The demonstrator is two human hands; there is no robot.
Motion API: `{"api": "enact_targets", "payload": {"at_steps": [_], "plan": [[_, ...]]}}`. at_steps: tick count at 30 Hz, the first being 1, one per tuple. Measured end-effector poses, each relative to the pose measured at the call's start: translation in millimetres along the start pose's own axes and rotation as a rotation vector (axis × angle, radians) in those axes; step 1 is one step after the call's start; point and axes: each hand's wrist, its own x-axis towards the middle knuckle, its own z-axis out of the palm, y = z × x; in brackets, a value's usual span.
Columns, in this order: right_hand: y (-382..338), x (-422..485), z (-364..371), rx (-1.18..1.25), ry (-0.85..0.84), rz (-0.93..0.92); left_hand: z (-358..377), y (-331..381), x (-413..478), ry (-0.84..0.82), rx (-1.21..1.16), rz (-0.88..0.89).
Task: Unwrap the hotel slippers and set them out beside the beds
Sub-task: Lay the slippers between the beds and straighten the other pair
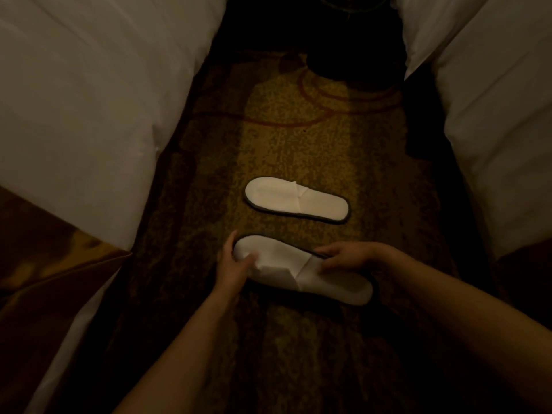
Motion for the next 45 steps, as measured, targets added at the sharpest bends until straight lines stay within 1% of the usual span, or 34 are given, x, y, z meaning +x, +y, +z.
{"api": "enact_targets", "payload": {"at_steps": [1, 3, 5, 6, 7, 9, 12, 14, 18, 30, 32, 33, 35, 37, 38, 40, 43, 45], "plan": [[0.9, 3.1, 0.6, -0.051, 0.022, 0.019, -1.5, -1.8, 0.4, -0.016, 0.052, 0.030], [3.9, 10.6, 3.8, -0.287, 0.144, 0.030, -4.0, -7.1, 0.2, -0.010, 0.126, 0.057], [8.5, 19.0, 13.0, -0.528, 0.345, 0.015, -4.3, -14.1, -1.2, 0.041, 0.202, 0.004], [10.9, 22.5, 18.8, -0.568, 0.431, -0.004, -3.1, -17.7, -2.0, 0.068, 0.243, -0.045], [13.7, 26.2, 25.1, -0.577, 0.480, -0.027, -1.5, -20.9, -2.9, 0.085, 0.279, -0.093], [18.2, 33.6, 40.2, -0.651, 0.475, -0.047, 1.5, -25.5, -3.6, 0.087, 0.332, -0.140], [28.8, 42.2, 65.3, -0.851, 0.471, -0.036, 5.9, -27.0, -2.6, 0.104, 0.457, -0.125], [36.8, 44.8, 77.2, -0.919, 0.503, -0.036, 10.2, -25.4, -3.2, 0.106, 0.535, -0.107], [41.5, 44.4, 79.2, -0.895, 0.531, -0.049, 16.9, -24.2, -7.0, 0.092, 0.584, -0.073], [55.0, 38.6, 78.2, -0.872, 0.546, -0.118, 22.4, -31.0, -20.6, 0.104, 0.689, -0.056], [51.4, 35.4, 70.4, -0.808, 0.549, -0.149, 23.4, -28.7, -18.7, 0.124, 0.690, -0.043], [48.8, 34.3, 61.9, -0.752, 0.592, -0.160, 24.4, -25.4, -15.6, 0.140, 0.668, -0.026], [46.6, 33.0, 36.5, -0.644, 0.769, -0.139, 26.6, -14.3, -3.8, 0.158, 0.605, 0.031], [50.7, 29.6, 7.1, -0.604, 0.930, -0.058, 29.2, -0.1, 14.7, 0.147, 0.567, 0.113], [54.7, 28.2, -5.6, -0.617, 0.958, -0.007, 30.6, 7.5, 26.0, 0.125, 0.564, 0.152], [63.3, 29.2, -22.5, -0.664, 0.911, 0.072, 33.8, 22.3, 51.0, 0.057, 0.595, 0.196], [68.4, 40.2, -28.7, -0.713, 0.754, 0.096, 38.1, 38.6, 86.1, -0.050, 0.705, 0.182], [69.9, 48.7, -28.2, -0.729, 0.684, 0.116, 40.0, 44.3, 103.3, -0.100, 0.780, 0.166]]}}
